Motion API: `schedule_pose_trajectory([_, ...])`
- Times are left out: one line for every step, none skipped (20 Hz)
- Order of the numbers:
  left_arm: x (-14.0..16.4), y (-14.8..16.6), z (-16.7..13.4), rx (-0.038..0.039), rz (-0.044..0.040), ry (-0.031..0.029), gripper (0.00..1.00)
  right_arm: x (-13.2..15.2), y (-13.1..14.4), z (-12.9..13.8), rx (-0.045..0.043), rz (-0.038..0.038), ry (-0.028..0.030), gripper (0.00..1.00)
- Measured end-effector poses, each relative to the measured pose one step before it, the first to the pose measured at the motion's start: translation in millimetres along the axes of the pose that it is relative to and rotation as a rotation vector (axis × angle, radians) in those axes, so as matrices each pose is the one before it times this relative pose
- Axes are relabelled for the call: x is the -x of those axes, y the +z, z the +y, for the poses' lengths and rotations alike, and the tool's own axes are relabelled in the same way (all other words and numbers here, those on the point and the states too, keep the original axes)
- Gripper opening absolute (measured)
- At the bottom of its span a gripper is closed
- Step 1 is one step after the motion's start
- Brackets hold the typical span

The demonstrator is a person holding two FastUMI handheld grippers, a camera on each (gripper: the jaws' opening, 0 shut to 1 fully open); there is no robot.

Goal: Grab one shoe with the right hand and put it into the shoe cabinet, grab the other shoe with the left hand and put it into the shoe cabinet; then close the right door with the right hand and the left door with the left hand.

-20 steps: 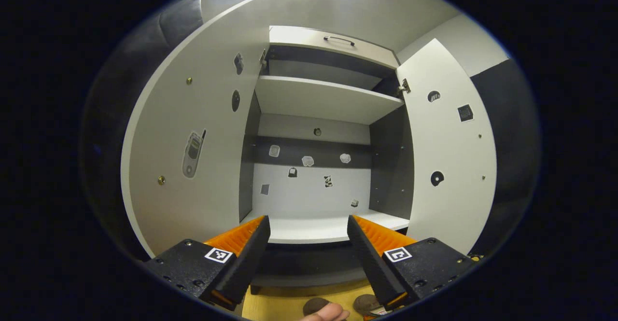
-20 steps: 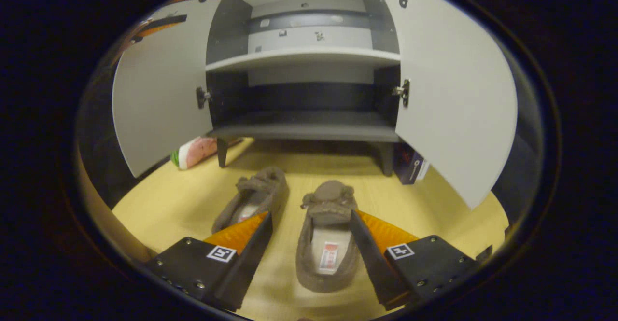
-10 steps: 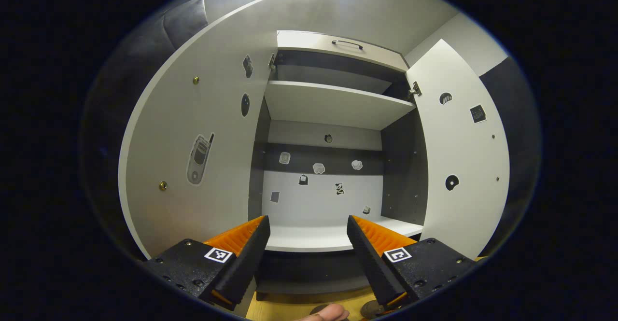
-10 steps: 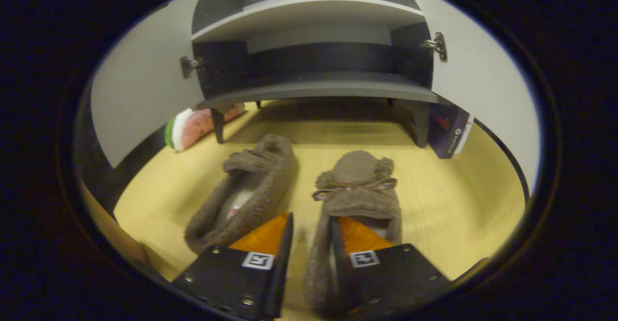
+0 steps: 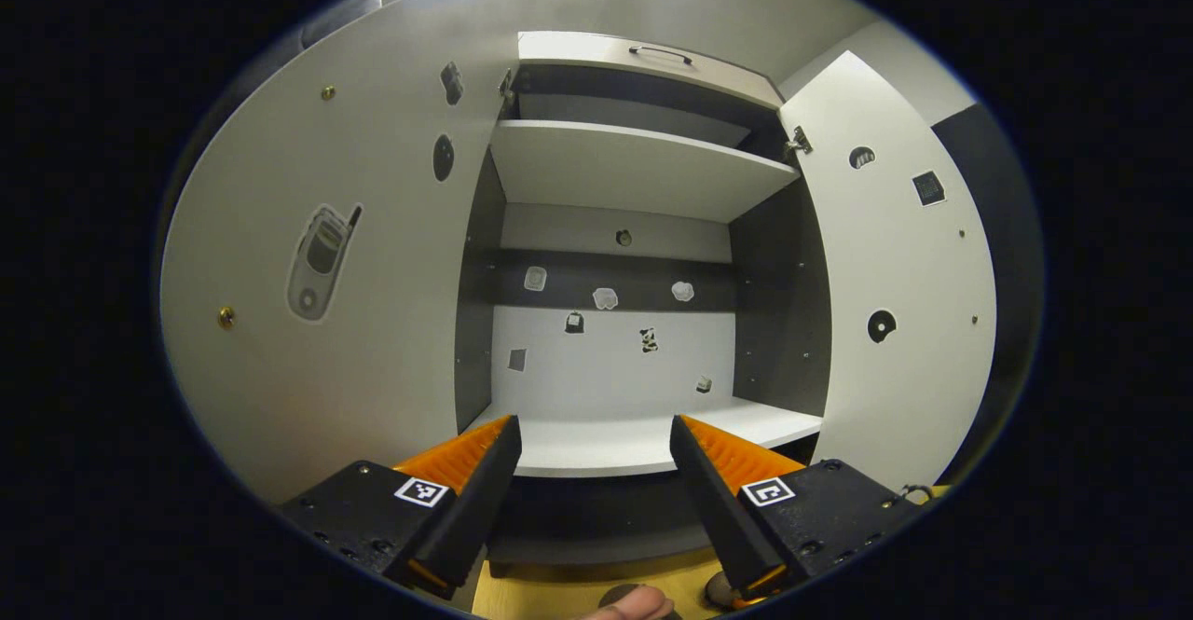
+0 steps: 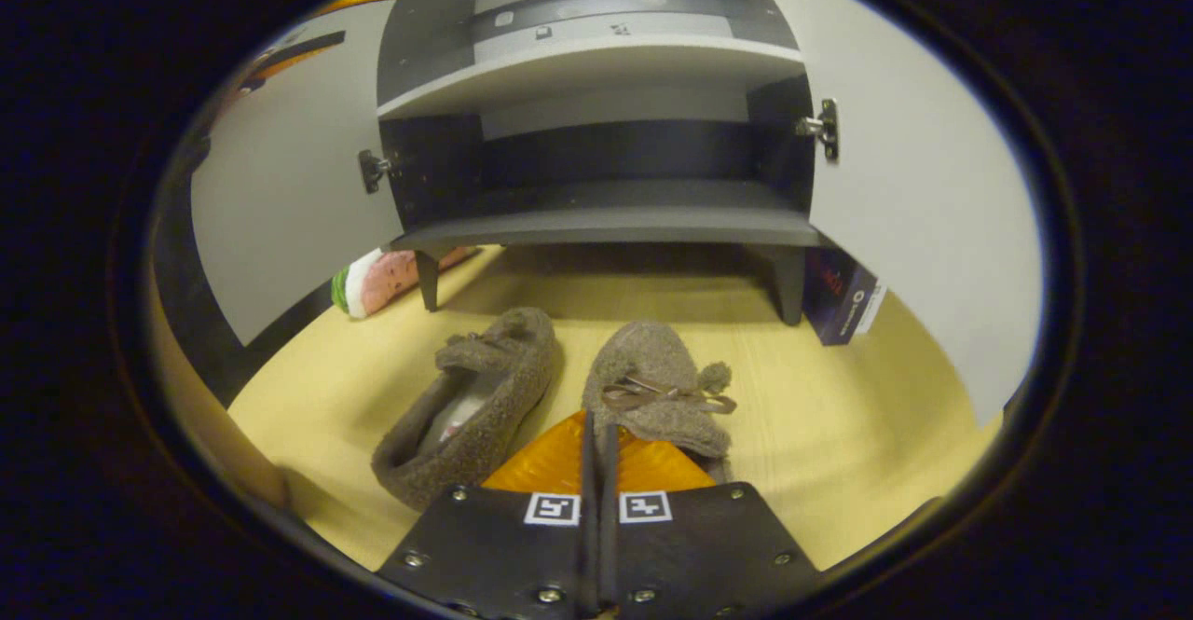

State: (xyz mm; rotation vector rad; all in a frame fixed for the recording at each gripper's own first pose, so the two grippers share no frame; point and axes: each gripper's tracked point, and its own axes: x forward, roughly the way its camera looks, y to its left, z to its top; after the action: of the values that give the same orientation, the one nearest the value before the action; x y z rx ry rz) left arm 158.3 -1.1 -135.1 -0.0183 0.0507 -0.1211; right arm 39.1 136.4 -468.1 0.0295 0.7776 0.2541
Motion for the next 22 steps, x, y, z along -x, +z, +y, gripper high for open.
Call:
schedule_pose_trajectory([-1.95, -2.72, 0.05, -0.00618, 0.00526, 0.00030, 0.98, 6.57, 14.41, -0.99, 0.01438, -0.02149, -0.00425, 0.01])
schedule_pose_trajectory([-1.23, -3.14, 0.49, -0.00614, 0.01191, -0.00052, 0.98, 6.80, 15.74, -1.63, 0.02150, -0.02289, -0.00789, 0.01])
schedule_pose_trajectory([0.14, -3.34, -0.45, -0.00515, 0.01205, -0.00264, 0.98, 7.41, 17.18, -2.26, 0.01092, -0.02669, -0.01230, 0.01])
schedule_pose_trajectory([0.27, -0.46, -0.65, -0.00074, 0.00322, -0.00420, 0.98, 6.05, 17.09, -0.41, 0.01008, -0.02556, -0.00362, 0.01])
schedule_pose_trajectory([-0.90, 0.93, 0.08, 0.00291, -0.00152, -0.00168, 0.99, 7.04, 18.94, 0.23, 0.00973, -0.03018, -0.00054, 0.01])
schedule_pose_trajectory([0.59, 0.01, -0.81, 0.00118, -0.00002, -0.00491, 0.99, 6.30, 19.79, 0.97, 0.01163, -0.02902, 0.00766, 0.01])
schedule_pose_trajectory([0.80, -0.48, -2.27, 0.00293, 0.00121, -0.00781, 0.99, 7.57, 22.65, 2.46, 0.01016, -0.03201, 0.01177, 0.01])
schedule_pose_trajectory([1.43, 0.53, -3.14, 0.00197, -0.00094, -0.01270, 0.99, 6.00, 20.96, 2.05, 0.00379, -0.03605, 0.01162, 0.01])
schedule_pose_trajectory([0.10, -0.52, -2.62, 0.00092, 0.00156, -0.01111, 0.98, 5.18, 22.74, 2.30, 0.00248, -0.03286, 0.00978, 0.01])
schedule_pose_trajectory([0.45, -0.31, -2.00, 0.00217, 0.00117, -0.00938, 0.99, 4.92, 21.95, -0.04, 0.00035, -0.03397, 0.00511, 0.01])
schedule_pose_trajectory([-0.11, -0.01, -1.59, 0.00173, 0.00045, -0.00797, 0.99, 3.44, 21.29, -0.19, -0.00140, -0.03211, 0.00348, 0.01])
schedule_pose_trajectory([0.33, -0.61, -0.87, 0.00247, 0.00295, -0.00453, 0.98, 4.70, 18.13, -0.66, 0.00379, -0.03241, 0.00366, 0.01])
schedule_pose_trajectory([0.77, -0.22, -0.69, -0.00055, 0.00422, -0.00468, 0.98, 0.83, 19.17, -1.47, 0.00842, -0.02898, -0.00139, 0.01])
schedule_pose_trajectory([-0.23, -1.31, 0.77, -0.00054, 0.00212, -0.00182, 0.99, -0.43, 16.99, -1.53, 0.01515, -0.02433, 0.00024, 0.01])
schedule_pose_trajectory([1.00, 1.65, 1.62, -0.00025, -0.00180, 0.00231, 0.99, -2.20, 18.57, -1.35, 0.01561, -0.02423, -0.00325, 0.01])
schedule_pose_trajectory([-0.75, 0.95, 0.92, 0.00020, -0.00432, 0.00249, 0.99, -4.46, 17.43, -2.60, 0.01575, -0.02422, -0.00315, 0.01])
schedule_pose_trajectory([1.34, 1.74, 1.10, -0.00252, -0.00415, 0.00116, 0.99, -5.23, 18.05, -2.93, 0.00866, -0.02438, -0.00573, 0.01])
schedule_pose_trajectory([1.38, 0.39, 1.95, -0.00077, -0.00115, 0.00391, 0.98, -6.79, 14.55, -2.97, 0.00377, -0.02004, -0.00608, 0.01])
schedule_pose_trajectory([1.14, 1.41, 0.81, 0.00032, -0.00332, 0.00406, 0.98, -8.15, 15.23, -3.62, -0.00218, -0.01567, -0.01039, 0.01])
schedule_pose_trajectory([0.75, 1.49, -0.88, -0.00024, -0.00429, -0.00137, 0.98, -11.40, 14.37, -1.85, 0.00542, -0.01556, -0.00568, 0.01])
schedule_pose_trajectory([1.20, 0.03, -1.52, -0.00199, 0.00070, -0.00606, 0.98, -12.84, 11.16, -0.26, 0.00820, -0.00673, -0.00164, 0.01])
schedule_pose_trajectory([0.58, 0.42, -1.30, -0.00273, -0.00247, -0.00765, 0.98, -11.92, 8.79, 1.79, 0.01117, -0.00237, 0.00195, 0.01])
